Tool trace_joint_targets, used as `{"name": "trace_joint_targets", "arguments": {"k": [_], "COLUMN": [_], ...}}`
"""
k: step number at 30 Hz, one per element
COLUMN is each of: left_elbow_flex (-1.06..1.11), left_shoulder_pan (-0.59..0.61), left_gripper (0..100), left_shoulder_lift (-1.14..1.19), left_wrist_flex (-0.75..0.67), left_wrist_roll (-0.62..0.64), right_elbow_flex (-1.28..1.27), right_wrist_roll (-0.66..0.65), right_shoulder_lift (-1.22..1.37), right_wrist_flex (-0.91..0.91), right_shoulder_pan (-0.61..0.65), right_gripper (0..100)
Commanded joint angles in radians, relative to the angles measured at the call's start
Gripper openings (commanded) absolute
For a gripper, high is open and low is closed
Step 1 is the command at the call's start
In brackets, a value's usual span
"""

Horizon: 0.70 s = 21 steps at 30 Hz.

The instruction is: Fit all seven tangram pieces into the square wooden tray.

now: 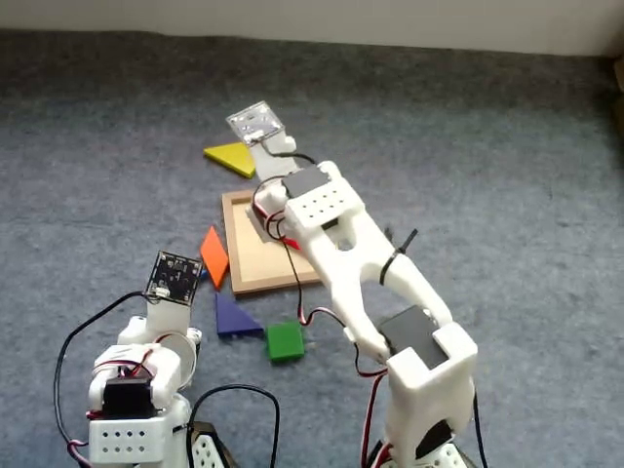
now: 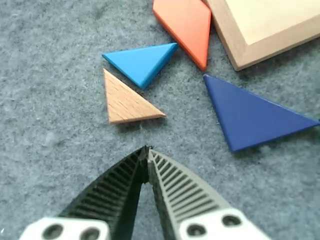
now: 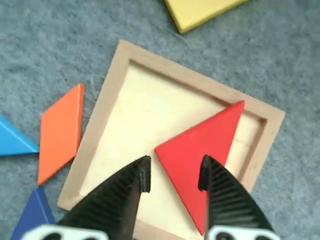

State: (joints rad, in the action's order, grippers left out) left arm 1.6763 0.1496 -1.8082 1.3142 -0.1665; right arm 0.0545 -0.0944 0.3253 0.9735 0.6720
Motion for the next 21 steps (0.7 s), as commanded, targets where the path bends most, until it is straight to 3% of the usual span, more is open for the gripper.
{"name": "trace_joint_targets", "arguments": {"k": [1, 4, 11, 21], "left_elbow_flex": [0.019, 0.019, 0.019, 0.019], "left_shoulder_pan": [-0.007, -0.007, -0.007, -0.007], "left_gripper": [1, 1, 1, 1], "left_shoulder_lift": [-0.004, -0.004, -0.004, -0.004], "left_wrist_flex": [0.005, 0.005, 0.005, 0.005], "left_wrist_roll": [-0.003, -0.003, -0.003, -0.003], "right_elbow_flex": [0.058, 0.059, 0.051, 0.039], "right_wrist_roll": [-0.003, -0.003, -0.005, -0.005], "right_shoulder_lift": [0.019, 0.070, 0.151, 0.093], "right_wrist_flex": [-0.107, -0.171, -0.183, -0.015], "right_shoulder_pan": [0.027, 0.022, -0.044, -0.104], "right_gripper": [8.3, 2.2, 1.6, 1.6]}}
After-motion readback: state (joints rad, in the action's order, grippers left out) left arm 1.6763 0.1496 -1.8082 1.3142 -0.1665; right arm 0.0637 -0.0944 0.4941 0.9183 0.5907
